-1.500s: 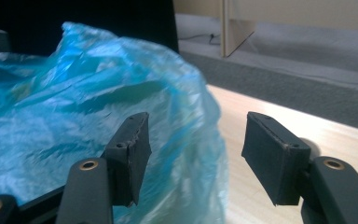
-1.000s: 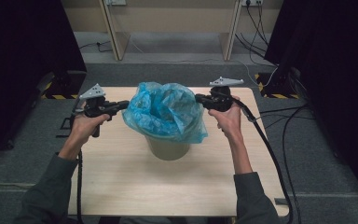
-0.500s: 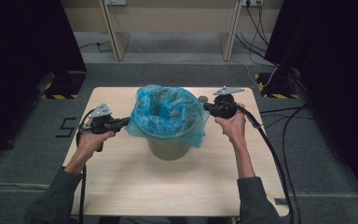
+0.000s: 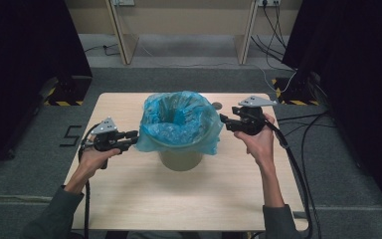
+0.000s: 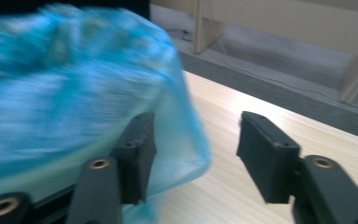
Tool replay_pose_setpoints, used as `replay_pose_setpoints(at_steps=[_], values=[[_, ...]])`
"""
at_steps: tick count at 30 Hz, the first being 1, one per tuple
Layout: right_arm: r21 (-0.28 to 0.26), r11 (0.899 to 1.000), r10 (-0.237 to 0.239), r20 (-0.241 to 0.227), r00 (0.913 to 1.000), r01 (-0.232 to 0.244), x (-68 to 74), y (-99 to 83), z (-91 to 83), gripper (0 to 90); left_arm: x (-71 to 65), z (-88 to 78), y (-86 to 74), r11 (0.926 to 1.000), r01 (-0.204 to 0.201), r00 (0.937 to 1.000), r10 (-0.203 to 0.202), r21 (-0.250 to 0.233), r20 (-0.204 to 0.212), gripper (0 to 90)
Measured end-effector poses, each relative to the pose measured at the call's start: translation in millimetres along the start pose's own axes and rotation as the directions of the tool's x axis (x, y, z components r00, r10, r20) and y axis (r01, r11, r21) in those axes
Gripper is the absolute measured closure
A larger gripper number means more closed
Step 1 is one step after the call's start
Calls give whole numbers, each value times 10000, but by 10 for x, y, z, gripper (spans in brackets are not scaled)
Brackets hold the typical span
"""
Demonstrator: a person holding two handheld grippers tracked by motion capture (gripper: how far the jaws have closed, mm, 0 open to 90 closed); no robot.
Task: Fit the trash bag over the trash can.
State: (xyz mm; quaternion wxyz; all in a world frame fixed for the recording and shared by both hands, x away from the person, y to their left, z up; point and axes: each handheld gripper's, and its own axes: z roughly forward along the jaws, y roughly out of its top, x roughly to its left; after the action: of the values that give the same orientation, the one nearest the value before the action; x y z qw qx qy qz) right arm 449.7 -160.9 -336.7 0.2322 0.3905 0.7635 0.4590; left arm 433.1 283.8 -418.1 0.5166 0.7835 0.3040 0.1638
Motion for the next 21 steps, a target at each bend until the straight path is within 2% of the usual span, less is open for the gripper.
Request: replay_pose_setpoints(at_steps=[3,5,6,7,8,9,10,12,14,15,16,17,18,19,20,21], values=[[-142,9999,66,-228,9997,-69,68,3,-74,411,-42,-44,15,9998,-35,9998,38,-189,188,617],[-305,9995,102,-620,9980,-121,158,7,-119,408,-119,-56,13,9995,-259,9992,264,-171,308,617],[-432,9990,32,-1175,9931,-84,272,22,-145,408,-165,-51,5,9994,-330,9986,335,-128,398,612],[-432,9990,32,-1175,9931,-84,272,22,-145,408,-209,-42,-7,9991,-420,9979,424,-88,481,612],[-487,9987,-239,-1328,9909,176,394,53,-163,395,-284,-13,-41,9990,-452,9971,455,-60,613,606],[-487,9987,-239,-1328,9909,176,394,53,-163,395,-284,-13,-41,9990,-452,9971,455,-60,613,601],[-465,9982,-438,-1295,9906,381,483,84,-162,381,-324,8,-64,9989,-459,9965,458,-3,704,590],[-393,9983,-488,-1322,9900,440,534,103,-147,376,-387,33,-93,9984,-553,9954,542,127,789,575],[-218,9984,-541,-1128,9921,520,577,119,-95,374,-388,8,-81,9993,-382,9975,381,17,600,531],[111,9989,-438,-911,9949,450,565,107,-12,380,-351,-37,-60,9998,-200,9992,202,-77,344,457],[111,9989,-438,-911,9949,450,565,107,-12,380,-351,-37,-60,9998,-200,9992,202,-77,344,427],[420,9979,-445,-901,9949,484,522,81,76,463,-312,-74,-53,9999,-131,9996,132,-73,247,396],[445,9971,-573,-943,9939,617,502,68,105,536,-280,-105,-52,10000,-53,9997,55,-71,253,364],[445,9971,-573,-943,9939,617,502,68,105,536,-260,-131,-54,9999,31,9996,-28,-103,277,364],[418,9967,-647,-973,9931,690,491,60,118,616,-227,-178,-55,9997,154,9992,-147,-197,370,346],[307,9950,-921,-955,9912,954,472,52,127,687,-209,-209,-53,9993,234,9990,-222,-304,392,331]])
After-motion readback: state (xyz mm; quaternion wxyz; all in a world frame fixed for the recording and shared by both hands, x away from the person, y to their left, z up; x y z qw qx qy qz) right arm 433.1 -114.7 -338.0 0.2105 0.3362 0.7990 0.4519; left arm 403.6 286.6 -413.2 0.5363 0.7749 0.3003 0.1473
